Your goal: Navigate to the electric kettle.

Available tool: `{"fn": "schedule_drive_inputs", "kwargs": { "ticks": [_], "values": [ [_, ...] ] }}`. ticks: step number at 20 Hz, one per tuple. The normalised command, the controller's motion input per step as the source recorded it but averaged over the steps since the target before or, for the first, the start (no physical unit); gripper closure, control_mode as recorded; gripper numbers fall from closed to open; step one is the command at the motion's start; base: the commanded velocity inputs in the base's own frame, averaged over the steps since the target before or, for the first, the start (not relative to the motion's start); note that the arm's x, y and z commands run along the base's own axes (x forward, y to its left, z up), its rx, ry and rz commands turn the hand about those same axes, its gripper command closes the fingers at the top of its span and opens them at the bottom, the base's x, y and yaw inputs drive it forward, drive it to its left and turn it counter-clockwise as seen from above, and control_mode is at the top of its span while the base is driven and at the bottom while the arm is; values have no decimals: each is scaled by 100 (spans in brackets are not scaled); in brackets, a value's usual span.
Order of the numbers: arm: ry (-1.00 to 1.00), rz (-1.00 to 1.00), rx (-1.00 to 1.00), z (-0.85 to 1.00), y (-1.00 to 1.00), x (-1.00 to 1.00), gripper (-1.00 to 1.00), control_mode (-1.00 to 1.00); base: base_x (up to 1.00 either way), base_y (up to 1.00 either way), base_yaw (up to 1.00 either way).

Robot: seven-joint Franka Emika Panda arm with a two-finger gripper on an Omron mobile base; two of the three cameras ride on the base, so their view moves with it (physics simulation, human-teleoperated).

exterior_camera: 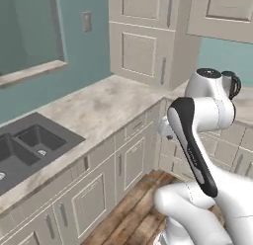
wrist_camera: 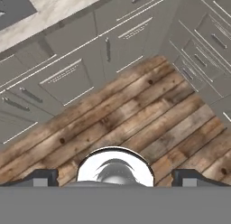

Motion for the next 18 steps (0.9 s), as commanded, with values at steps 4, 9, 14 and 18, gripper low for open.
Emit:
{"fn": "schedule_drive_inputs", "kwargs": {
  "ticks": [4,9,14,18],
  "values": [
    [0,0,0,0,0,0,-100,100,-6,-7,-69],
    [0,0,0,0,0,0,-100,100,19,-1,-60],
    [0,0,0,0,0,0,-100,100,47,1,-54],
    [0,0,0,0,0,0,-100,100,58,20,-49]
  ]
}}
